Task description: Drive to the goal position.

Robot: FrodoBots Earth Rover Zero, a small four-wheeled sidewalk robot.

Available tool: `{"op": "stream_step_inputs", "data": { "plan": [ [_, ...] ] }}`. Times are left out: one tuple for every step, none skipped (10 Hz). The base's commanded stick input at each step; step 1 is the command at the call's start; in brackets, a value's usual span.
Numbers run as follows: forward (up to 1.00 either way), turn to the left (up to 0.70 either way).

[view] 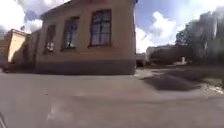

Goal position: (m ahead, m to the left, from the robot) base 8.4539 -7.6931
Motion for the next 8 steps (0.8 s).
{"op": "stream_step_inputs", "data": {
  "plan": [
    [0.06, 0.00],
    [1.00, 0.00],
    [1.00, 0.00],
    [1.00, 0.00],
    [1.00, 0.00],
    [1.00, 0.00],
    [0.55, 0.00],
    [0.00, 0.00]
  ]
}}
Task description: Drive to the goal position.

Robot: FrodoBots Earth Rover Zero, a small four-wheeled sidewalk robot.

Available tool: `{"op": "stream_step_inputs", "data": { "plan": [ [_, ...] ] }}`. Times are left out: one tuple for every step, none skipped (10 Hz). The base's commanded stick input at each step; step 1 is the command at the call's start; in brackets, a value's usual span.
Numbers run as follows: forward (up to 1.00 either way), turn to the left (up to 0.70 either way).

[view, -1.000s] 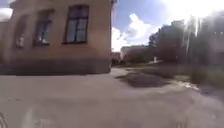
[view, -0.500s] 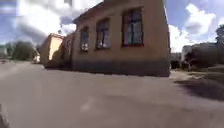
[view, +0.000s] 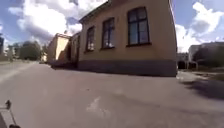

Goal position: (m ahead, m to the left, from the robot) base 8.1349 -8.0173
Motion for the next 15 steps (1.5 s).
{"op": "stream_step_inputs", "data": {
  "plan": [
    [0.00, 0.00],
    [0.00, 0.00],
    [0.00, 0.00],
    [0.00, 0.00],
    [0.00, 0.00],
    [0.00, 0.00],
    [0.00, 0.00],
    [0.00, 0.00],
    [0.66, 0.00],
    [1.00, 0.00],
    [1.00, 0.00],
    [1.00, 0.00],
    [1.00, -0.26],
    [1.00, -0.40],
    [1.00, -0.40]
  ]
}}
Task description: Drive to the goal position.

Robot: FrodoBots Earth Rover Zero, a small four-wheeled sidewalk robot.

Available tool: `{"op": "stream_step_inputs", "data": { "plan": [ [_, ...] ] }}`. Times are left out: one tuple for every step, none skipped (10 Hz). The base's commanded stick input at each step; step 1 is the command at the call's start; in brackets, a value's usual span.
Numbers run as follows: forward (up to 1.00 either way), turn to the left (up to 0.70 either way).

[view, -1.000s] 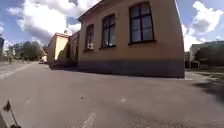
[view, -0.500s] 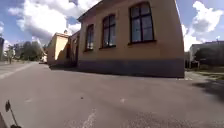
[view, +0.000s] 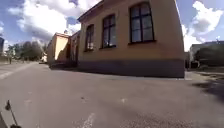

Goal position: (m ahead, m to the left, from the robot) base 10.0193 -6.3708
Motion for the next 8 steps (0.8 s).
{"op": "stream_step_inputs", "data": {
  "plan": [
    [1.00, -0.40],
    [1.00, -0.40],
    [1.00, -0.40],
    [1.00, -0.40],
    [1.00, -0.40],
    [0.63, -0.25],
    [0.00, 0.00],
    [-0.38, 0.00]
  ]
}}
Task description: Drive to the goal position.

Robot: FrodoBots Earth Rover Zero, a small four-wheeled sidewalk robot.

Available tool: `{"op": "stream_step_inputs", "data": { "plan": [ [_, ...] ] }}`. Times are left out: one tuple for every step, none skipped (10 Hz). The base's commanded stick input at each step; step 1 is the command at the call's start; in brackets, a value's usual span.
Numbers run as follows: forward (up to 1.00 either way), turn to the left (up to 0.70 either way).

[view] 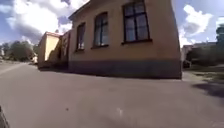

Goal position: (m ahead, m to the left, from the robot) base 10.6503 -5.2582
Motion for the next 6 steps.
{"op": "stream_step_inputs", "data": {
  "plan": [
    [-1.00, 0.00],
    [-1.00, 0.00],
    [-1.00, 0.00],
    [-1.00, 0.00],
    [-1.00, 0.00],
    [-1.00, 0.00]
  ]
}}
